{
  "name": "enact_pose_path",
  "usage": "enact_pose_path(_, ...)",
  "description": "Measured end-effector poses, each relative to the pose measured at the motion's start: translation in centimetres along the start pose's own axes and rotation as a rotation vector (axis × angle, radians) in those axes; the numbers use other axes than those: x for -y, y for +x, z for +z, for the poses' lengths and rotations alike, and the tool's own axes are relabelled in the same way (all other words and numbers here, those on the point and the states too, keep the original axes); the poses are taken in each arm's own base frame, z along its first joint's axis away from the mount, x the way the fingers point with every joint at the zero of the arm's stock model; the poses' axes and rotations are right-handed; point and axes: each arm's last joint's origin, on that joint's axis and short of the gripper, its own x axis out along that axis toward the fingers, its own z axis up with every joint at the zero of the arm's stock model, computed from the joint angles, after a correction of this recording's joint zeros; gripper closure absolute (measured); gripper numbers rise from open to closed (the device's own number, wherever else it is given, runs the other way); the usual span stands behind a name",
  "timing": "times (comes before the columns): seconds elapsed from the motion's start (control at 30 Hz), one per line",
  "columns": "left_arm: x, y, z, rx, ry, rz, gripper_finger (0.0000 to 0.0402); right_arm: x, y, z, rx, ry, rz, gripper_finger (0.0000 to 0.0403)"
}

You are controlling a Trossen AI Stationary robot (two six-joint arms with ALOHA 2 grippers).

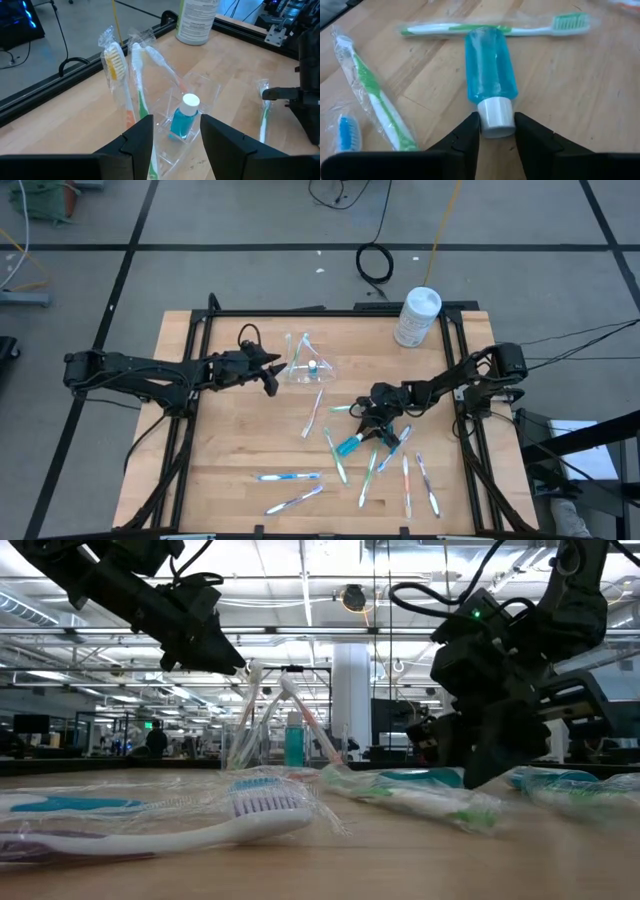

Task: Pick & Place toothbrushing station
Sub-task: Put the blue mouthwash into the transparent organizer

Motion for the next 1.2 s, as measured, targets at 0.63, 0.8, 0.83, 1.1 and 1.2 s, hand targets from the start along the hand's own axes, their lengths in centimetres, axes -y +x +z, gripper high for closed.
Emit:
enact_pose_path(0.63,0.0,0.0,0.0,0.001,0.001,0.0,0.0231,1.7,0.5,6.0,0.19,-0.169,-0.148,0.0307)
enact_pose_path(0.8,-0.1,-0.5,0.3,0.013,0.06,-0.003,0.0231,2.9,0.2,11.5,0.294,-0.247,-0.183,0.0307)
enact_pose_path(0.83,-0.2,-0.9,0.6,0.033,0.073,-0.007,0.0231,3.2,0.1,12.7,0.304,-0.244,-0.186,0.0307)
enact_pose_path(1.1,-0.8,-3.7,2.4,0.15,0.102,-0.03,0.0231,3.4,-1.9,19.6,-0.149,-0.412,-0.379,0.0307)
enact_pose_path(1.2,-1.0,-4.6,2.8,0.181,0.089,-0.037,0.0231,4.2,-2.3,20.6,-0.272,-0.482,-0.543,0.0307)
